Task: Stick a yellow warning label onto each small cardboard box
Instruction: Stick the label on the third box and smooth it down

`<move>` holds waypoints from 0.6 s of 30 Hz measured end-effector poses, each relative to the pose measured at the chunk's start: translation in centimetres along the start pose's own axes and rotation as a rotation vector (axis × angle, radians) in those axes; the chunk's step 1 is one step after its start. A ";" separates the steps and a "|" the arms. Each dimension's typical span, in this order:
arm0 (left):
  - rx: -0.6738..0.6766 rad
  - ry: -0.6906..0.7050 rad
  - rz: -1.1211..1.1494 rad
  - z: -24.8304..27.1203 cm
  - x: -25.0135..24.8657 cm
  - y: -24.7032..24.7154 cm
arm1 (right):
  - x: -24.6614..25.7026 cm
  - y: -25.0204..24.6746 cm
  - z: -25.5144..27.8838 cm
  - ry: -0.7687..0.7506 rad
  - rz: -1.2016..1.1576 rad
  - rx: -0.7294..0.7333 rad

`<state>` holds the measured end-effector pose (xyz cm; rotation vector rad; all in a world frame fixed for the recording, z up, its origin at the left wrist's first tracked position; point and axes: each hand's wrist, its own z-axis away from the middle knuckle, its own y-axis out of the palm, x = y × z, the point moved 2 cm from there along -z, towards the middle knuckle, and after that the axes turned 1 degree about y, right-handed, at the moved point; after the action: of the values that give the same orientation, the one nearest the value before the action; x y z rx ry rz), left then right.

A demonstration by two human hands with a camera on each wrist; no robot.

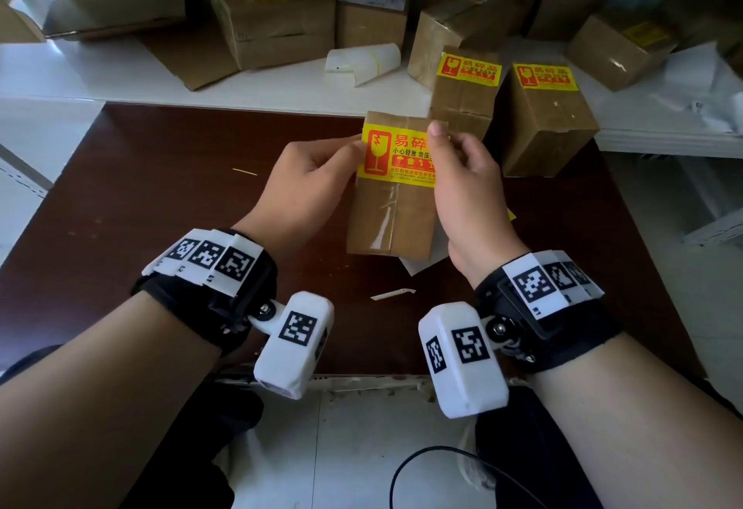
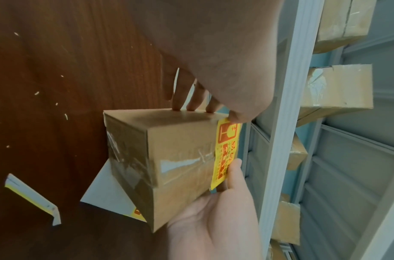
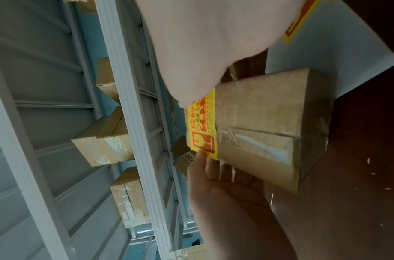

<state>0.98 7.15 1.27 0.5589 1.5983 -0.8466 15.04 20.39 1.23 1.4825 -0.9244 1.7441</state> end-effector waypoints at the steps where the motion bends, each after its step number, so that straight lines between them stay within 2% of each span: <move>1: -0.021 0.003 0.001 0.1 0.0 0.0 | 0.0 0.1 0.1 0.002 -0.005 0.004; 7: -0.254 -0.034 -0.004 0.7 0.4 0.5 | -0.1 0.7 1.1 -0.090 -0.001 0.044; 10: -0.274 -0.083 -0.040 0.5 0.9 0.2 | 0.0 0.8 1.0 -0.091 0.095 0.060; 13: -0.254 -0.122 -0.049 0.5 1.0 -0.2 | 0.0 0.8 1.0 -0.041 0.086 0.051; 15: -0.230 -0.125 -0.068 0.4 0.8 -0.3 | 0.0 1.0 1.0 -0.010 0.075 0.056; 18: -0.224 -0.103 -0.115 0.2 0.7 -0.5 | -0.2 1.2 1.3 -0.044 0.075 0.089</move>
<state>0.55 6.63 0.68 0.2624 1.6158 -0.7564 14.69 18.64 1.05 1.5667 -0.9473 1.8341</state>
